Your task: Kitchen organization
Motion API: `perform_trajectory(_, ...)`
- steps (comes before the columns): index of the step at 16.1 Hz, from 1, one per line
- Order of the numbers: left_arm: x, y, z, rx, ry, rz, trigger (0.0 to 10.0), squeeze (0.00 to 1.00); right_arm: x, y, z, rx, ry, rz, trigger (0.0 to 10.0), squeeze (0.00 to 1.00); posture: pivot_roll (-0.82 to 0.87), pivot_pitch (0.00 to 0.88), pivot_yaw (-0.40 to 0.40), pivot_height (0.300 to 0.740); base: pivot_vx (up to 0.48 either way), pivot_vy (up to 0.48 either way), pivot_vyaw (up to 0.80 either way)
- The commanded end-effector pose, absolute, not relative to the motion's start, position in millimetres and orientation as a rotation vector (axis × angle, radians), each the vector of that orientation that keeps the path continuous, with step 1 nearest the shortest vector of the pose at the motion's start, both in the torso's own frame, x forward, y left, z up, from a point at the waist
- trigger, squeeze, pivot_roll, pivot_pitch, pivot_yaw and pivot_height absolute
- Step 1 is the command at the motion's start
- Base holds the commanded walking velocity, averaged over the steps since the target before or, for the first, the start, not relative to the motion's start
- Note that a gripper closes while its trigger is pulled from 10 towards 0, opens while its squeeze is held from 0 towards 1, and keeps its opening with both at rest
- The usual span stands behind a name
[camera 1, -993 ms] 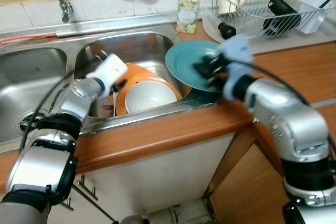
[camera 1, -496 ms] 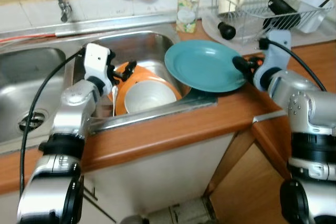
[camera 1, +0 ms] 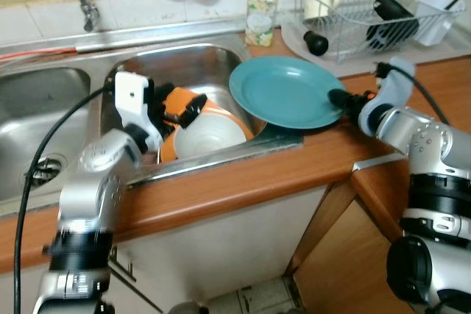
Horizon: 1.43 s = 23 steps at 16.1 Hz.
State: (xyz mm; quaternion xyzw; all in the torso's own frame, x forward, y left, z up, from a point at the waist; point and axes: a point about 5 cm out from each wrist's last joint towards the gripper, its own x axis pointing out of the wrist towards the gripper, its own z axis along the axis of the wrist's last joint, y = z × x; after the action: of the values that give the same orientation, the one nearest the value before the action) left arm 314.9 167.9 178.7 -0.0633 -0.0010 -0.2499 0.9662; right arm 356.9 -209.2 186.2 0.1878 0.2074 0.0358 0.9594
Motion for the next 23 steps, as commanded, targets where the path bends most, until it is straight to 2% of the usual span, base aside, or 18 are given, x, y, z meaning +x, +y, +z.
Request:
perform_trajectory(1, 310.0, 166.5, 180.7, -0.143, 0.01, -0.521, 10.0, 0.0, 358.9, -206.1, 189.9, 0.422, 0.417, 0.098, 10.0, 0.0, -0.04, 0.0, 0.038, 0.74, 0.0, 0.0, 0.0)
perform_trajectory(2, 306.1, 164.1, 179.4, -0.142, 0.027, -0.543, 10.0, 0.0, 358.8, -204.4, 188.3, 0.455, 0.419, 0.105, 4.4, 0.0, -0.04, 0.0, 0.038, 0.74, 0.0, 0.0, 0.0)
perform_trajectory(3, 304.4, 163.2, 179.1, -0.141, 0.035, -0.549, 10.0, 0.0, 359.0, -203.8, 187.8, 0.469, 0.421, 0.107, 4.4, 0.0, -0.04, 0.0, 0.038, 0.74, 0.0, 0.0, 0.0)
perform_trajectory(4, 302.1, 161.4, 178.1, -0.138, 0.047, -0.555, 10.0, 0.0, 359.4, -203.3, 187.0, 0.498, 0.419, 0.102, 0.9, 0.0, -0.04, 0.0, 0.038, 0.74, 0.0, 0.0, 0.0)
perform_trajectory(5, 301.3, 160.4, 178.5, -0.145, 0.054, -0.546, 10.0, 0.0, 359.5, -201.9, 186.1, 0.529, 0.421, 0.107, 0.0, 0.0, -0.04, 0.0, 0.04, 0.74, 0.0, 0.0, 0.0)
perform_trajectory(16, 303.0, 163.3, 177.6, -0.188, 0.083, -0.483, 10.0, 0.0, 360.8, -191.2, 188.5, 0.6, 0.413, 0.153, 0.0, 0.0, -0.04, 0.0, 0.042, 0.74, 0.0, 0.0, 0.0)
perform_trajectory(23, 305.4, 166.9, 179.9, -0.218, 0.074, -0.456, 10.0, 0.0, 362.5, -193.3, 203.1, 0.709, 0.324, 0.182, 0.0, 0.0, -0.04, 0.0, 0.043, 0.74, 0.0, 0.0, 0.0)
